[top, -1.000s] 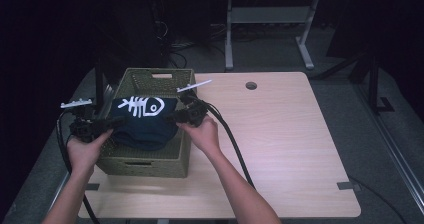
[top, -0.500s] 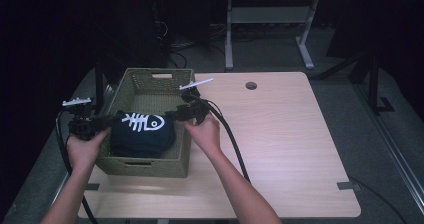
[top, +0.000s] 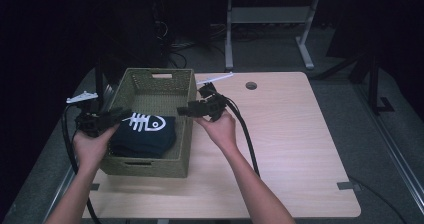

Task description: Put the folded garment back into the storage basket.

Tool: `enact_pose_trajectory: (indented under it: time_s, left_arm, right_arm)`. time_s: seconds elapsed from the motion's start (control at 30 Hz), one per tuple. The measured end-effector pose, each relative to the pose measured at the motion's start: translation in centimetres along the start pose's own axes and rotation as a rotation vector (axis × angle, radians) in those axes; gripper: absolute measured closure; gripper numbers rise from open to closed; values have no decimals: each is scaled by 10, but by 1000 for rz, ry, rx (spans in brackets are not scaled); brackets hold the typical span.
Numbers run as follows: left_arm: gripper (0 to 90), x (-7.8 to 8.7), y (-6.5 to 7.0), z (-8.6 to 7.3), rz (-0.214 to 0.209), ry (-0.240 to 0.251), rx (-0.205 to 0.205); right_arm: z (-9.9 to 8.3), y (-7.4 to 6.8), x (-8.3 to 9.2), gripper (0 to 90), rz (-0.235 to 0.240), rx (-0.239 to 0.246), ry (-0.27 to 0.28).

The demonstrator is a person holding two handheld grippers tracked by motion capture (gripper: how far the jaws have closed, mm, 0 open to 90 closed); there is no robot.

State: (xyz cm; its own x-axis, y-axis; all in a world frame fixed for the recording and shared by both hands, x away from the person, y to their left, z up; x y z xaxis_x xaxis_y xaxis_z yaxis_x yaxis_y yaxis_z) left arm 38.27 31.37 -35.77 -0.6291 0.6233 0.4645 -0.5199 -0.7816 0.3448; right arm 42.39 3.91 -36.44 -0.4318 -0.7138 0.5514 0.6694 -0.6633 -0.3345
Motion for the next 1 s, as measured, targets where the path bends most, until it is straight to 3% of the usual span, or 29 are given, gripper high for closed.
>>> enact_pose_trajectory:
  time_s: [0.33,0.5,1.0]
  left_arm:
    - [509,-19,33,2,-48,-11,-36]
    - [490,-27,47,5,-69,-8,-35]
    - [413,-61,103,10,-168,-30,-117]
  right_arm:
    - [-15,30,38,401,-16,-30,30]
    - [-21,43,55,394,-25,-39,40]
    - [-44,81,110,334,-96,-85,86]
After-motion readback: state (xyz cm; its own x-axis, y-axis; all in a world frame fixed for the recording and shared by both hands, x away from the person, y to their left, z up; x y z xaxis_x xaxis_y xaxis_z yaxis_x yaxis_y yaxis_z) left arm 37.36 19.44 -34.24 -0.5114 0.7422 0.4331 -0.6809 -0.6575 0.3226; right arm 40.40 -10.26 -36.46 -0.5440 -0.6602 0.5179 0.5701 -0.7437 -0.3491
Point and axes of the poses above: each handheld gripper's, and its own axes: x roughly backward along the jaws, z roughly out of its top, y roughly to its right, the point moved 5 cm from there along -x, roughly forward along the jaws, and after that the axes turned 9 degrees about -z, right-handed, at the moved point
